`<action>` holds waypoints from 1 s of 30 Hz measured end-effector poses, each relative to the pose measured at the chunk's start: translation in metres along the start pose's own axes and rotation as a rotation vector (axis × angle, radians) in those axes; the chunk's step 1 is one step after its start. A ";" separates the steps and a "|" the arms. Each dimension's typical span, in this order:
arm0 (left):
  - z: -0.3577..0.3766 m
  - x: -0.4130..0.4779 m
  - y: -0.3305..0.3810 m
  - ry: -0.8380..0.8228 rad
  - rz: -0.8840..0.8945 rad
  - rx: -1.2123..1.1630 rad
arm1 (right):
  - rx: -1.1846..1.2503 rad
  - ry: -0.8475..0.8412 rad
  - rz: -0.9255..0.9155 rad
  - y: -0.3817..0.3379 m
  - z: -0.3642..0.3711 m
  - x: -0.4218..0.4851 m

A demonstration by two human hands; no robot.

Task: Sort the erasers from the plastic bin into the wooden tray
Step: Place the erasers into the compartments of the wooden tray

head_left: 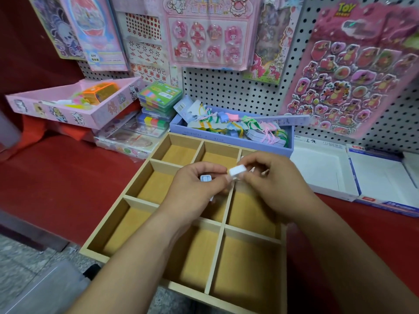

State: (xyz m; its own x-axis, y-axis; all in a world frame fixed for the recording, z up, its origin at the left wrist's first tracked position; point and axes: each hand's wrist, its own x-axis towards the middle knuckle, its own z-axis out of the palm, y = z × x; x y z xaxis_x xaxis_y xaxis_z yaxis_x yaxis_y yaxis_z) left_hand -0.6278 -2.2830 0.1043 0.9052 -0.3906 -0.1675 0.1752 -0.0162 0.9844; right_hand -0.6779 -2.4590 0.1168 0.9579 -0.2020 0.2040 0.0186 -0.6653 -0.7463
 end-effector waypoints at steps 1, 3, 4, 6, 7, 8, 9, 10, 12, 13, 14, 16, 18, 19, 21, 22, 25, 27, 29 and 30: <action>-0.001 0.000 -0.001 0.013 -0.002 0.005 | -0.039 0.048 0.052 0.004 -0.003 0.002; -0.002 0.000 -0.001 0.012 -0.008 0.024 | -0.171 0.118 0.157 0.015 -0.011 0.006; -0.002 0.000 -0.001 0.005 -0.011 0.034 | -0.216 0.134 0.207 0.020 -0.014 0.007; -0.002 -0.001 -0.001 -0.001 -0.008 0.047 | -0.259 0.124 0.270 0.026 -0.015 0.007; -0.002 -0.001 -0.001 0.000 -0.002 0.052 | -0.280 0.107 0.283 0.027 -0.015 0.007; -0.002 -0.001 -0.001 0.003 0.005 0.056 | -0.308 0.091 0.289 0.027 -0.013 0.007; -0.002 -0.001 -0.001 0.005 0.013 0.057 | -0.334 0.081 0.297 0.026 -0.012 0.007; -0.002 0.000 -0.001 0.007 0.019 0.051 | -0.360 0.075 0.304 0.025 -0.010 0.008; -0.001 0.000 -0.002 0.010 0.028 0.036 | -0.427 0.071 0.305 0.024 -0.007 0.010; -0.002 0.000 -0.002 0.014 0.030 0.033 | -0.470 0.073 0.300 0.023 -0.006 0.011; -0.002 0.000 -0.003 0.014 0.029 0.032 | -0.506 0.080 0.299 0.023 -0.003 0.011; -0.003 0.001 -0.005 0.008 0.025 0.030 | -0.533 0.107 0.320 0.025 0.000 0.012; -0.003 0.001 -0.006 0.007 0.032 0.023 | -0.512 0.136 0.348 0.026 0.002 0.013; -0.003 0.001 -0.006 0.010 0.037 0.020 | -0.487 0.150 0.355 0.027 0.002 0.013; -0.004 0.001 -0.006 0.026 0.045 0.024 | -0.432 0.161 0.352 0.028 0.002 0.013; -0.004 0.000 -0.006 0.034 0.045 0.024 | -0.404 0.159 0.349 0.029 0.002 0.012; -0.004 0.000 -0.004 0.050 0.030 -0.007 | -0.304 0.166 0.342 0.031 -0.003 0.009; -0.002 0.000 -0.003 0.062 0.033 -0.030 | -0.190 0.168 0.303 0.027 -0.007 0.007; 0.000 0.000 -0.002 0.060 0.041 -0.034 | -0.014 0.090 0.223 0.015 -0.009 0.004; 0.002 0.000 -0.002 0.051 0.042 -0.031 | 0.073 0.005 0.170 0.007 -0.009 0.003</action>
State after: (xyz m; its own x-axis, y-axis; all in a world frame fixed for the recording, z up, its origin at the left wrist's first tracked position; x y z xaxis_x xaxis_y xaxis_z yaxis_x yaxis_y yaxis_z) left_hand -0.6285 -2.2846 0.1021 0.9304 -0.3428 -0.1293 0.1477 0.0279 0.9886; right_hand -0.6777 -2.4707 0.1174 0.9476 -0.3110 0.0736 -0.1228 -0.5672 -0.8144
